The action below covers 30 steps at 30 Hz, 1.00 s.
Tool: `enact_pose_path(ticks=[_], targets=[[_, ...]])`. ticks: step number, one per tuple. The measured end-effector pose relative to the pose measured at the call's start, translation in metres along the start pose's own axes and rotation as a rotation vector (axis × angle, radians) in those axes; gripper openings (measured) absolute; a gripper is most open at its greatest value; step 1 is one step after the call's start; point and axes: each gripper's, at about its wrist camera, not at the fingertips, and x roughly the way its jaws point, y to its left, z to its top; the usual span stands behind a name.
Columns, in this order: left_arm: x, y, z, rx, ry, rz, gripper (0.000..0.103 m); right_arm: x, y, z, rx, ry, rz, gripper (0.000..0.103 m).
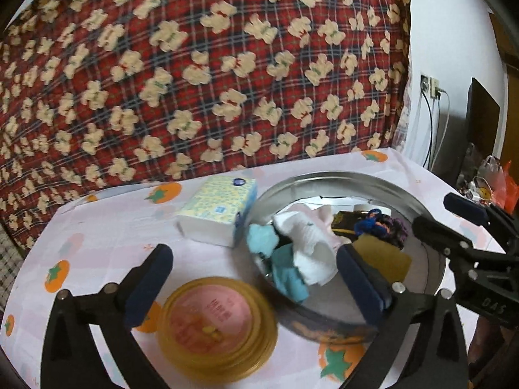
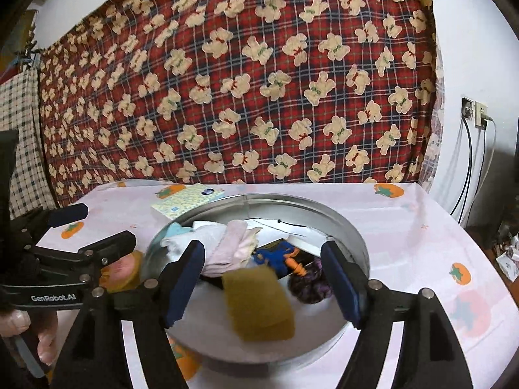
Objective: Organize soft objects
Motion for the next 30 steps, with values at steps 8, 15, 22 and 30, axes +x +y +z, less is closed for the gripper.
enact_pose_path(ticks=[8,15,22,30], targets=[[-0.026,0.001,-0.010,0.018,-0.050,0.017,0.102,-0.018,0.021,-0.004,-0.020,-0.047,-0.004,0.076],[-0.032,0.007,-0.011,0.000,-0.061,0.024,0.102,-0.024,0.025,-0.006,-0.017,-0.065,-0.003,0.077],[-0.028,0.013,-0.014,-0.030,-0.049,0.043,0.102,-0.025,0.025,-0.007,-0.016,-0.069,-0.001,0.077],[-0.024,0.021,-0.016,-0.062,-0.034,0.051,0.102,-0.028,0.025,-0.008,-0.011,-0.077,-0.002,0.077]])
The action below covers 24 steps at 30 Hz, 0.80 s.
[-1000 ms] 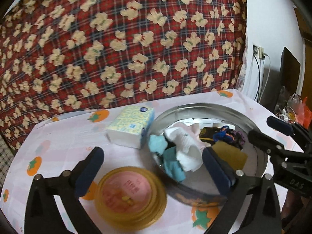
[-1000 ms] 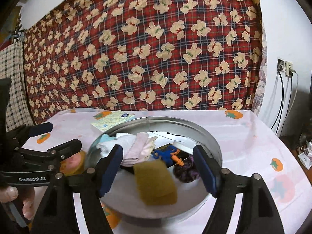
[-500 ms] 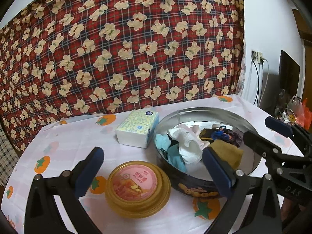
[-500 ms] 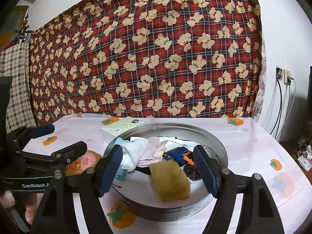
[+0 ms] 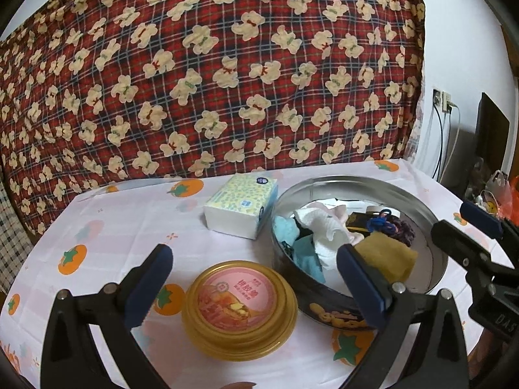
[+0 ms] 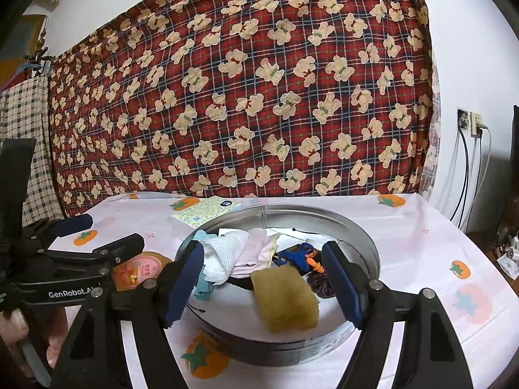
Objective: Organize soft objects
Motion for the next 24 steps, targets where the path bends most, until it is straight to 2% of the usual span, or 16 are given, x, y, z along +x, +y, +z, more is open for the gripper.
enact_pose_path(ticks=[24], targets=[[0.000,0.005,0.000,-0.021,0.004,-0.018,0.103,-0.002,0.013,-0.003,-0.007,-0.012,0.023,0.077]])
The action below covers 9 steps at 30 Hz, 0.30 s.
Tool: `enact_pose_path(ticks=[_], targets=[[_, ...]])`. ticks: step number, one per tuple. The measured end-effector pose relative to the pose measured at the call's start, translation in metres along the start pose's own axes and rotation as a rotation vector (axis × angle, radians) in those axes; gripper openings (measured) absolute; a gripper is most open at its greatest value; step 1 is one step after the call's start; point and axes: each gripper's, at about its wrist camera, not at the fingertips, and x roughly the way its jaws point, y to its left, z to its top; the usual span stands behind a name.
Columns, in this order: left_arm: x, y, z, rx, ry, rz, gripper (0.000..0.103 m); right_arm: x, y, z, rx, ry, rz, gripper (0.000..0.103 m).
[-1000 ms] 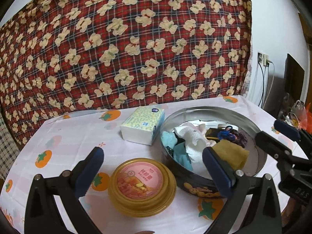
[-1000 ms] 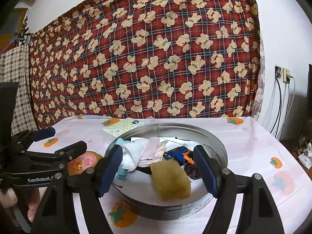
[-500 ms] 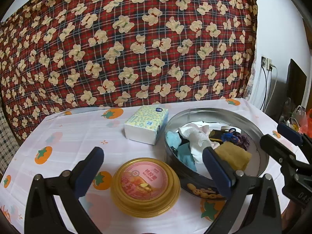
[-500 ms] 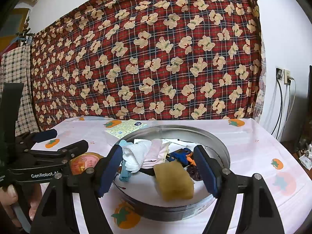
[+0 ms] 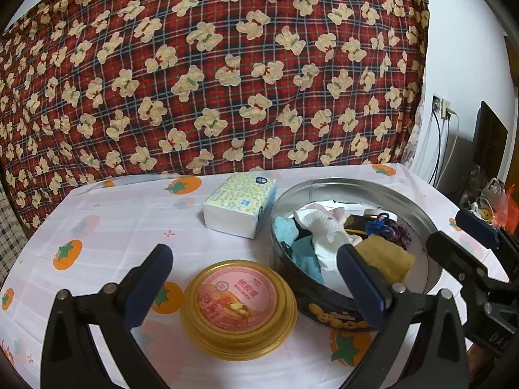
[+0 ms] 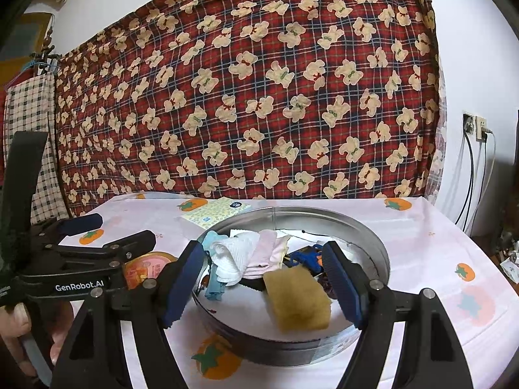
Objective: Organize soft objects
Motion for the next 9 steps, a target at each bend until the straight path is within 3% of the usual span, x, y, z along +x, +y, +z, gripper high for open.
enact_pose_path(ticks=[9], targets=[[-0.0018,-0.0077,-0.0050,0.033,-0.029,-0.012,0.102,0.0005,-0.0010,-0.0016,0.002,0.000,-0.001,0.077]])
